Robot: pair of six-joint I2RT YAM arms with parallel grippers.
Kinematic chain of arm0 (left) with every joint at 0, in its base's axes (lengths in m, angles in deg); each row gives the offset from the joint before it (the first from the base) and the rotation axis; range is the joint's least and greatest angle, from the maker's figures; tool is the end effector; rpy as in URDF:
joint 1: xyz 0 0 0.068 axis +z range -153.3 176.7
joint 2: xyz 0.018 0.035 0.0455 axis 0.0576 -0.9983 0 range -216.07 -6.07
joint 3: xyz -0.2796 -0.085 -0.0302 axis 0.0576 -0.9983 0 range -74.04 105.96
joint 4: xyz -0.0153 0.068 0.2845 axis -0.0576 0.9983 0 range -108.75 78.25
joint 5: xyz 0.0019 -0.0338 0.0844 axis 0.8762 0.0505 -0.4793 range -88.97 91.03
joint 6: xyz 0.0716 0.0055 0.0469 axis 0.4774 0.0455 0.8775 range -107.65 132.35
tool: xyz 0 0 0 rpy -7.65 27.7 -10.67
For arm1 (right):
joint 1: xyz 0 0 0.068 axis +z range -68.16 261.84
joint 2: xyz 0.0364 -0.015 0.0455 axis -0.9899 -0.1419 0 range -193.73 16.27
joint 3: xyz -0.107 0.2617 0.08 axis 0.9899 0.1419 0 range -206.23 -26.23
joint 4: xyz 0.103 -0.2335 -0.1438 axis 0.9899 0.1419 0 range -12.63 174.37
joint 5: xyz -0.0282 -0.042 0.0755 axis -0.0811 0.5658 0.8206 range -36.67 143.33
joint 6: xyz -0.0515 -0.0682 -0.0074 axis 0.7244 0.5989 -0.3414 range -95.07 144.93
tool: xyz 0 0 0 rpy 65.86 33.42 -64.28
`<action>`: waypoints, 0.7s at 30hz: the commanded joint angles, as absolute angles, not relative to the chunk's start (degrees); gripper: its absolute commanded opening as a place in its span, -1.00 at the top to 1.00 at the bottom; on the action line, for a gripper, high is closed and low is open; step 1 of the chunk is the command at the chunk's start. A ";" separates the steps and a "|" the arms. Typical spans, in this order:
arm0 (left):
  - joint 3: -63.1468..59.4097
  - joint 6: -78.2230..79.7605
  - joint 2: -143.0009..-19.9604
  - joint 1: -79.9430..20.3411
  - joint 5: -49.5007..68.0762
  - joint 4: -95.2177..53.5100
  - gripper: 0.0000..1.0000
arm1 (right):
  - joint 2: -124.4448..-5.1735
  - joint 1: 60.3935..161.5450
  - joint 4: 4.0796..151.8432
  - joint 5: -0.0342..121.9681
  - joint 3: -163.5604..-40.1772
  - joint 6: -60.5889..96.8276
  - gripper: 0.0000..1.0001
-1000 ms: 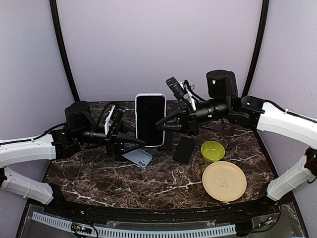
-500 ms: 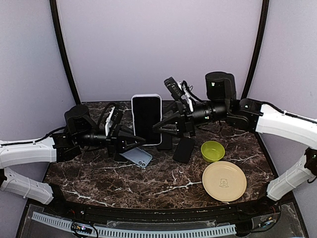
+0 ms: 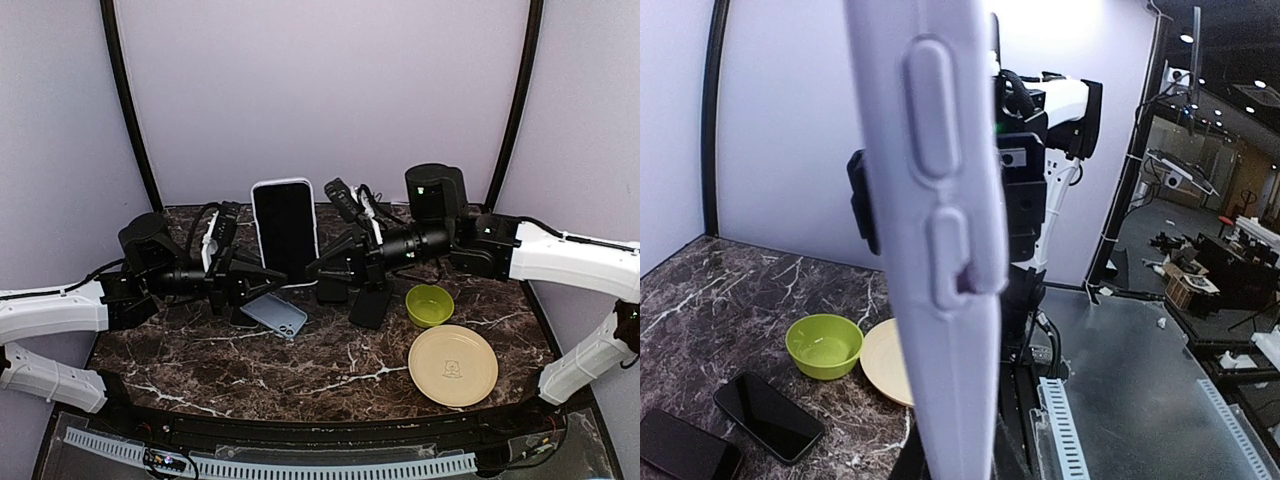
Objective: Put the phone into the phone case
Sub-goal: Pass from the right arm to the left, then pass from the left arm to the right
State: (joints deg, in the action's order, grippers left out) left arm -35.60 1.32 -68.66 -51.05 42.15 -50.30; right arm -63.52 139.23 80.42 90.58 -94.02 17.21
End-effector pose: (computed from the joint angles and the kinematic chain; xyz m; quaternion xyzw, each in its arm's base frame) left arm 0.1629 -0.2532 0.3248 0.4451 0.5034 -0.5471 0.4992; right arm 0.1681 0.3479 0.3606 -0.4922 0.6010 0.5239 0.3494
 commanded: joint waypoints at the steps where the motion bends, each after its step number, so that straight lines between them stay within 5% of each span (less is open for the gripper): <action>1: -35.27 2.28 -66.49 -51.20 42.23 -55.72 1.00 | -64.24 140.01 78.88 90.04 -94.41 17.05 1.00; 7: -35.19 2.59 -66.21 -51.16 42.23 -55.18 1.00 | -62.92 140.11 80.03 88.96 -94.66 18.27 1.00; 9: -35.19 2.64 -66.37 -51.20 42.43 -55.14 1.00 | -62.47 140.11 80.41 87.88 -94.99 18.53 0.46; 11: -35.15 2.72 -66.48 -51.20 42.50 -54.95 1.00 | -62.22 140.02 81.29 86.79 -95.89 19.13 0.17; 21: -34.53 3.42 -67.68 -51.18 42.05 -53.09 1.00 | -64.06 139.94 81.67 84.73 -102.31 20.58 0.46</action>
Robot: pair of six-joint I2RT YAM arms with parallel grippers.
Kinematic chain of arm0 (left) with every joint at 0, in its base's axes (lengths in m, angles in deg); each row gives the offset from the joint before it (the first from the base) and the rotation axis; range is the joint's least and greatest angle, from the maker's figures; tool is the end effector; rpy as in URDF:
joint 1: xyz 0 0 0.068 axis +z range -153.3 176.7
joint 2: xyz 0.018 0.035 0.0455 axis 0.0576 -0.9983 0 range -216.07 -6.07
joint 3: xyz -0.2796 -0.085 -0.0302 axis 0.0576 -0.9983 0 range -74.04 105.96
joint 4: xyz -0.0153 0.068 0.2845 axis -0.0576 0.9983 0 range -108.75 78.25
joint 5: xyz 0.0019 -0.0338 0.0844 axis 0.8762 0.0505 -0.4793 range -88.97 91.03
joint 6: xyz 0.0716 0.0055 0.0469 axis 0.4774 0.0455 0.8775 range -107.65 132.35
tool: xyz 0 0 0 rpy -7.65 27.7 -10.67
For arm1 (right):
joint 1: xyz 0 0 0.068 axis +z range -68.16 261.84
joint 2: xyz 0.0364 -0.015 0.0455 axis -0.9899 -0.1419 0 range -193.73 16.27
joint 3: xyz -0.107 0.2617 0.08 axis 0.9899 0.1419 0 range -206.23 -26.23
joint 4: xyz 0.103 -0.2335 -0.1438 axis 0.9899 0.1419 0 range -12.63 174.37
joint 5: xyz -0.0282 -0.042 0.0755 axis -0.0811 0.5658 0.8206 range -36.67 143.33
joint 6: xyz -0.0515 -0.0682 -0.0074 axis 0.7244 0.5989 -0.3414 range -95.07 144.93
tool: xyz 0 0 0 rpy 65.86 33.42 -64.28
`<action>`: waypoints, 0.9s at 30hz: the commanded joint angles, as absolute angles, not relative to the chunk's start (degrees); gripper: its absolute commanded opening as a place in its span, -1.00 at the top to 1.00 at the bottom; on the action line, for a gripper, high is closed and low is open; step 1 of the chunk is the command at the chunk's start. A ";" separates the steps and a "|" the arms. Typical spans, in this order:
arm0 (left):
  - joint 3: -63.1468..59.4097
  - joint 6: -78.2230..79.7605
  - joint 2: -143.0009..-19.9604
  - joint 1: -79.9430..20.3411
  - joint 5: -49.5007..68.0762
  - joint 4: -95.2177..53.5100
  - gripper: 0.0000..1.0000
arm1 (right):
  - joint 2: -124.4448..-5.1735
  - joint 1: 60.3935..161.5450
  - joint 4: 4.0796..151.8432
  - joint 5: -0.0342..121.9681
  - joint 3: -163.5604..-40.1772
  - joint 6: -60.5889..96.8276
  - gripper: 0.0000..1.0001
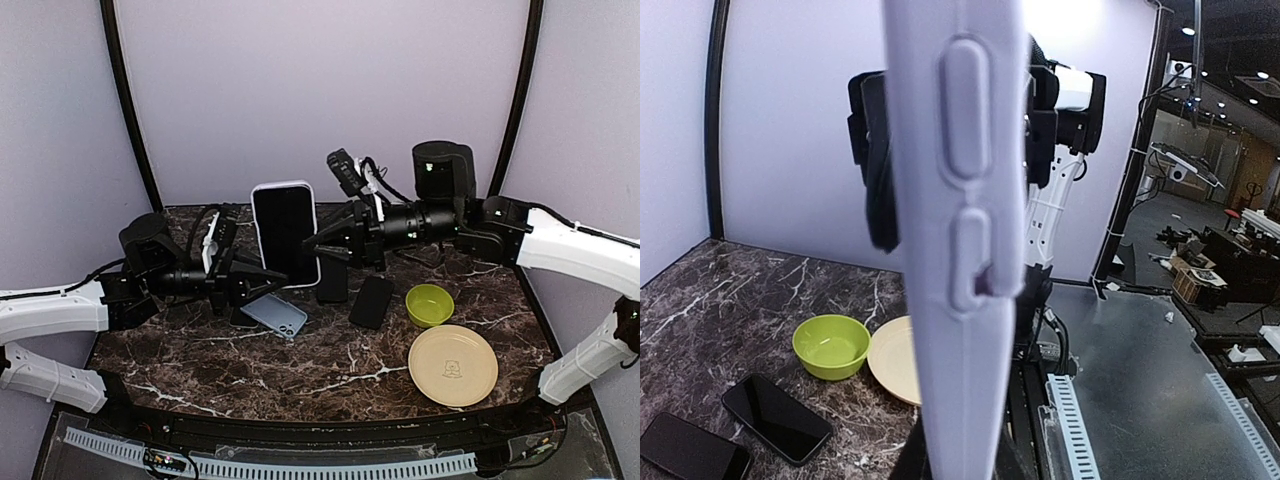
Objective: Put the phone into the phone case
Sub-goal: Pass from the left arm to the right, then place the phone with the phone case at the center of the board.
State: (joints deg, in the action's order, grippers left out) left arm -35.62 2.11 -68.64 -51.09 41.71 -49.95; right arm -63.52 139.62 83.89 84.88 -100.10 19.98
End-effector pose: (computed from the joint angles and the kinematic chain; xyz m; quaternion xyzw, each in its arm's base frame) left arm 0.1633 -0.2533 0.3240 0.4465 0.5041 -0.5421 0.5027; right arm 0.1731 0.3490 0.3958 -0.4862 0.5962 0.4947 0.4042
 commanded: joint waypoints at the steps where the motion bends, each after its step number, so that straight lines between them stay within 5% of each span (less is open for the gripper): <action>1: -34.55 3.44 -67.69 -51.15 42.00 -53.06 1.00 | -64.21 139.94 81.46 84.88 -102.42 20.54 0.54; 4: -34.45 3.67 -67.69 -51.19 41.94 -52.76 1.00 | -64.41 139.83 81.41 85.36 -102.52 20.39 0.84; 7: -34.21 3.94 -67.69 -51.19 41.56 -51.90 1.00 | -64.13 139.49 81.07 85.20 -102.04 19.93 0.92; 9: -33.97 4.52 -67.64 -51.19 39.98 -50.60 0.57 | -63.70 138.99 80.59 84.33 -101.39 19.16 0.94; 10: -33.68 5.18 -67.58 -51.20 37.28 -50.01 0.04 | -63.46 138.59 80.38 83.25 -101.12 18.52 0.97; 12: -33.24 6.65 -67.32 -51.20 28.94 -47.42 -0.51 | -63.48 137.24 80.51 80.46 -100.73 17.03 1.00; 14: -31.96 8.99 -67.41 -51.16 16.29 -43.07 -0.75 | -64.09 135.65 80.80 78.99 -100.87 14.96 1.00; 18: -26.94 11.21 -69.91 -49.98 -4.65 -32.00 -0.96 | -67.99 132.80 83.71 74.21 -103.07 11.04 1.00; 27: -23.66 13.96 -73.17 -47.78 -17.40 -23.93 -0.97 | -86.82 126.09 91.36 75.07 -115.35 1.61 1.00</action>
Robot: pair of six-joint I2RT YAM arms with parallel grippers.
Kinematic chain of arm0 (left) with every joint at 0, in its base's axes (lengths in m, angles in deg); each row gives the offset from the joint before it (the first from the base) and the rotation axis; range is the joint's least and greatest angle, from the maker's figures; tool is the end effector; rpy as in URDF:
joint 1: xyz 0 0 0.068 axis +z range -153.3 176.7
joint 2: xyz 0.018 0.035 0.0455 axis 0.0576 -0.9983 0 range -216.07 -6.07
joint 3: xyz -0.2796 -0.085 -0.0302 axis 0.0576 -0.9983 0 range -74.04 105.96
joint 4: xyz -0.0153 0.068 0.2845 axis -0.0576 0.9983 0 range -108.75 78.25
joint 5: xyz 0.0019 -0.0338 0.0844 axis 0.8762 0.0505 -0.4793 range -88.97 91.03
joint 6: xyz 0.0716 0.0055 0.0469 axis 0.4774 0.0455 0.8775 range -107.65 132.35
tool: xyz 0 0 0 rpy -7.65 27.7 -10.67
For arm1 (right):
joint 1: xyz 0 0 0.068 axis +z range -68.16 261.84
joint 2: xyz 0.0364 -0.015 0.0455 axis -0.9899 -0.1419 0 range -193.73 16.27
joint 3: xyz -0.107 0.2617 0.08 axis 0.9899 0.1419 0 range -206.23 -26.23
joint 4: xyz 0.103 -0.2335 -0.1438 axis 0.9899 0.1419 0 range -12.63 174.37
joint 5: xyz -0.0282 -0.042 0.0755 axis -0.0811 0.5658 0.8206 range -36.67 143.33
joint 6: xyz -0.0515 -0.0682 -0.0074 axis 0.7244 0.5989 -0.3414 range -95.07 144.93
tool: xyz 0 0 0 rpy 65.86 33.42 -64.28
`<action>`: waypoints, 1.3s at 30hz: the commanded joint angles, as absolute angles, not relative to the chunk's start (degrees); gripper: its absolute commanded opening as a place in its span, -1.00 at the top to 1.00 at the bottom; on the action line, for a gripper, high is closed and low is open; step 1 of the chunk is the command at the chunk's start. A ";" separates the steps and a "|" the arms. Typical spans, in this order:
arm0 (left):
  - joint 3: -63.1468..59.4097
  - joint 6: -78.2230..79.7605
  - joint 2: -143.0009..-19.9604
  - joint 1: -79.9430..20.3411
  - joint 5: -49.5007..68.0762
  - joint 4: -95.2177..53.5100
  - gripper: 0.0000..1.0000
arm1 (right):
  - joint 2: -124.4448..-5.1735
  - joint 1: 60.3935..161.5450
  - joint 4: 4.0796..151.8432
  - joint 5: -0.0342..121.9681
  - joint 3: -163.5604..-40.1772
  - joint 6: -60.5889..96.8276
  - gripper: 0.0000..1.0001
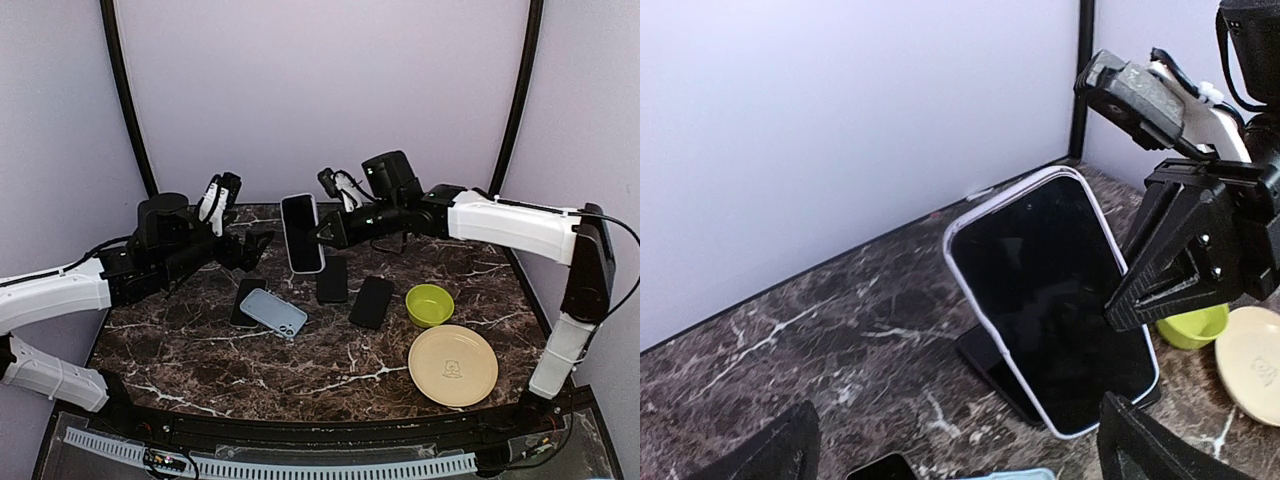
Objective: Put the phone into the phone case
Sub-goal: Place the phone with the phone case at the center of the board.
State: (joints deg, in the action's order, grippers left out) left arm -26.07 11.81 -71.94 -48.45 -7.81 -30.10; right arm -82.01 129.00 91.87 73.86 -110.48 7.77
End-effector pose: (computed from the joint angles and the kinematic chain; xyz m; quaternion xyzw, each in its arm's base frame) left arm 0.2441 -0.2287 0.3288 0.2350 0.7079 -0.2046 0.6339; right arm 0.3021 0.3648 0.3177 -0.3068 0.7935 0.3973 0.3441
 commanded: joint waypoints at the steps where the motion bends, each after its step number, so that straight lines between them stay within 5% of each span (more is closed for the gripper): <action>1: -23.49 14.03 -73.52 -47.73 -17.99 -23.58 -0.97 | -88.83 125.57 91.39 75.40 -116.41 1.03 1.00; 24: -23.59 14.08 -73.97 -47.54 -16.43 -22.63 -0.97 | -121.52 121.70 84.53 90.99 -136.66 -10.99 1.00; 31: -23.59 13.98 -73.70 -47.56 -15.99 -22.62 -0.97 | -123.65 120.79 87.53 86.84 -136.65 -9.95 0.45; 39: -23.62 14.08 -73.68 -47.59 -16.01 -22.60 -0.97 | -126.58 120.69 95.59 81.31 -141.66 -4.49 0.30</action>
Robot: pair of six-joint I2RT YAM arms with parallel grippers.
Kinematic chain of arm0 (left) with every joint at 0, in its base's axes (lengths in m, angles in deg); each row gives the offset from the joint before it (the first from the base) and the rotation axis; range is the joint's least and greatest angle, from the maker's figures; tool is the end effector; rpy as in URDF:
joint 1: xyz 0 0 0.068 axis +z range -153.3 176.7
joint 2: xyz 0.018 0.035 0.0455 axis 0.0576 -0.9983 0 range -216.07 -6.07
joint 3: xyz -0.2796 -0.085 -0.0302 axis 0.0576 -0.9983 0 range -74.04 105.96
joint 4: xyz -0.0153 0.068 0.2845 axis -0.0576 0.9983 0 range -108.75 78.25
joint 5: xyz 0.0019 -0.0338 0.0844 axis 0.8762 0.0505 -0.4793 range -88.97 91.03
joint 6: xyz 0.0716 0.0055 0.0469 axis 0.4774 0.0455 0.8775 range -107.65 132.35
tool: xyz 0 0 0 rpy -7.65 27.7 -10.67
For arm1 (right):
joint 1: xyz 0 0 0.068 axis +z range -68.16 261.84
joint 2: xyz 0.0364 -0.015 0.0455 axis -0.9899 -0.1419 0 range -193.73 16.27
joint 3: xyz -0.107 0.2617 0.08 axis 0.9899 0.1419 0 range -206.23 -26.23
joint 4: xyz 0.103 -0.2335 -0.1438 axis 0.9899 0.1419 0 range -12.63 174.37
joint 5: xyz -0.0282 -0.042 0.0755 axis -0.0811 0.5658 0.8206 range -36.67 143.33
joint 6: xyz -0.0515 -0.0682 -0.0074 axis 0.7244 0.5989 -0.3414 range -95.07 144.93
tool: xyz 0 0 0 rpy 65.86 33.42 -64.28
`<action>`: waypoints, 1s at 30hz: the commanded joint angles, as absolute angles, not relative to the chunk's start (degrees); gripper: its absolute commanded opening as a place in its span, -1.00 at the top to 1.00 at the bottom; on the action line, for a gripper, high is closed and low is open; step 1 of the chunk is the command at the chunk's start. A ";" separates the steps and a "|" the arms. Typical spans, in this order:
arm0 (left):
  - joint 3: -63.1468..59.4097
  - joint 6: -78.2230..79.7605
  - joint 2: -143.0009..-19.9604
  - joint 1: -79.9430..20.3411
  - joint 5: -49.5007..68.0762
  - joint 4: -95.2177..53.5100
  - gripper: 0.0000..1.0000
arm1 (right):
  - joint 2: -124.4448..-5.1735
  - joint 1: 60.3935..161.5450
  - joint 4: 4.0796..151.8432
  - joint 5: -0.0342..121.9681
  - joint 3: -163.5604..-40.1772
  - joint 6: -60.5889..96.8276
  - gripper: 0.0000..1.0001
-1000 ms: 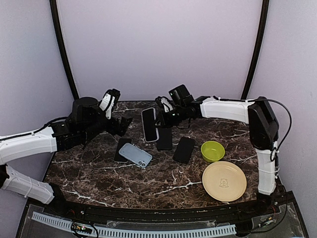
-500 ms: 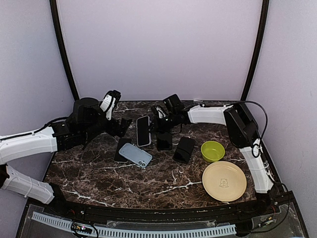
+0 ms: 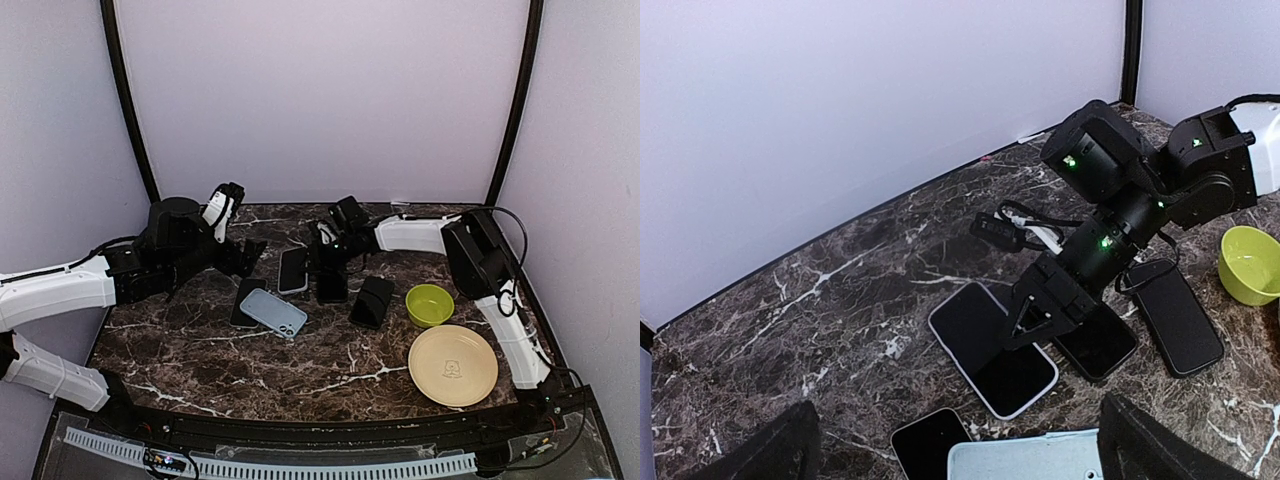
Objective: Put the phone into the phone case
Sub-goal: Place the phone with the phone case at the center of the board.
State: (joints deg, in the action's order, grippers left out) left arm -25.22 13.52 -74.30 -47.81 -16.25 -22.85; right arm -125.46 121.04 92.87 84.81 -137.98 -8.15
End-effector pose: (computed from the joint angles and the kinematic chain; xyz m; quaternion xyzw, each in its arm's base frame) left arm 0.2565 -0.2206 0.3043 0.2211 0.7597 -0.1104 0.6014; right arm 0.4496 0.4177 0.1046 -0.1501 0.8841 0.4178 0.1463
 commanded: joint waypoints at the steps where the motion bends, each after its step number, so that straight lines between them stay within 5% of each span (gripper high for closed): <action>1: -23.60 14.08 -73.67 -47.57 -15.98 -22.61 -0.98 | -126.47 120.69 96.12 80.52 -141.91 -4.03 0.28; 15: -21.82 13.87 -75.62 -47.52 -16.56 -19.79 -0.96 | -115.47 124.20 101.63 68.80 -139.15 2.87 0.16; 22: -20.49 13.38 -76.60 -47.22 -16.89 -17.27 -0.97 | -109.49 130.88 103.71 60.46 -129.38 8.20 -0.31; 30: -20.33 13.38 -76.59 -47.05 -15.81 -17.03 -0.96 | -113.43 135.85 107.93 56.27 -130.15 10.66 -0.35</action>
